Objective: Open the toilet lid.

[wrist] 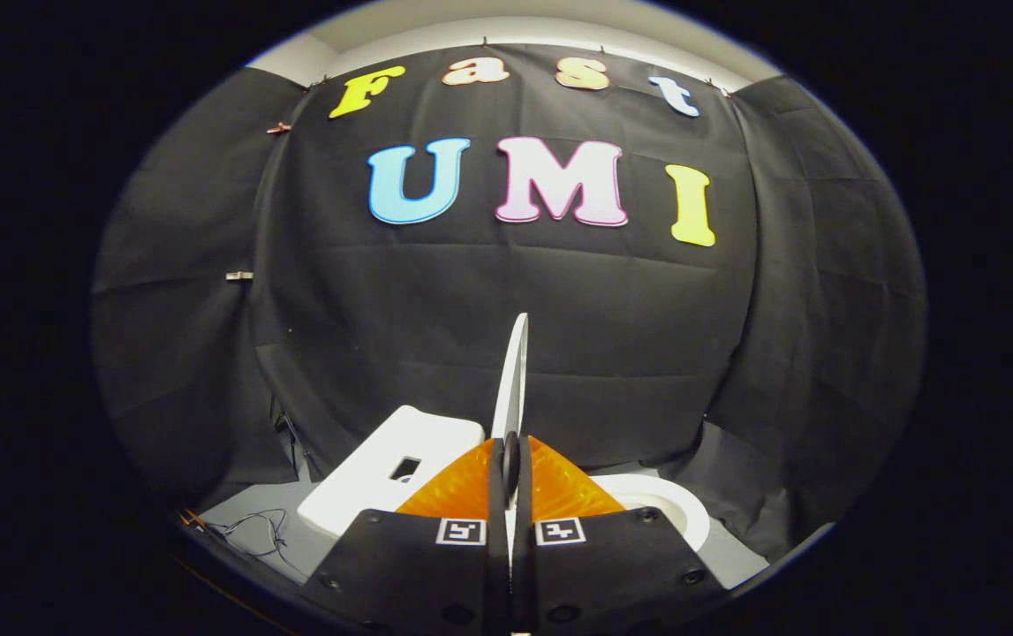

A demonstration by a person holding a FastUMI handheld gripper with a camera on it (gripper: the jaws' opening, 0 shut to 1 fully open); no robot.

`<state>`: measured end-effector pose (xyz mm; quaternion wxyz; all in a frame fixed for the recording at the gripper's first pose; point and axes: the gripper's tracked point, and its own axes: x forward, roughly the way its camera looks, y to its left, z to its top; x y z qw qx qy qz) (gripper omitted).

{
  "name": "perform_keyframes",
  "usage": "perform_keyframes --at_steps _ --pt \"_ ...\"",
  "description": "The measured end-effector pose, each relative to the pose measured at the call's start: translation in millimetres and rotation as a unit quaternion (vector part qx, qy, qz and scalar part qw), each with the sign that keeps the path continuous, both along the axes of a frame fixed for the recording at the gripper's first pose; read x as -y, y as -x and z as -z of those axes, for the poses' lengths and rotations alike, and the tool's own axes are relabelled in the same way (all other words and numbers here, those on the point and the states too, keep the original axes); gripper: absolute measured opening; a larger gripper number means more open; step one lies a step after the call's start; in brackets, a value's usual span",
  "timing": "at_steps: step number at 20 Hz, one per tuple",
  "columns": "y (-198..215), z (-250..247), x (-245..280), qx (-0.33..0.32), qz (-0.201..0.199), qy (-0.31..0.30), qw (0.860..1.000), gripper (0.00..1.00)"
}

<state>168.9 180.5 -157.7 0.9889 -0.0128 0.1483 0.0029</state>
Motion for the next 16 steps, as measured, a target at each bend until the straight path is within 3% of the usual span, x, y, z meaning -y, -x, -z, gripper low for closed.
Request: perform_keyframes --at_steps 16 --pt "-4.7 4.3 -68.8 0.011 -0.053 0.033 0.998 0.06"
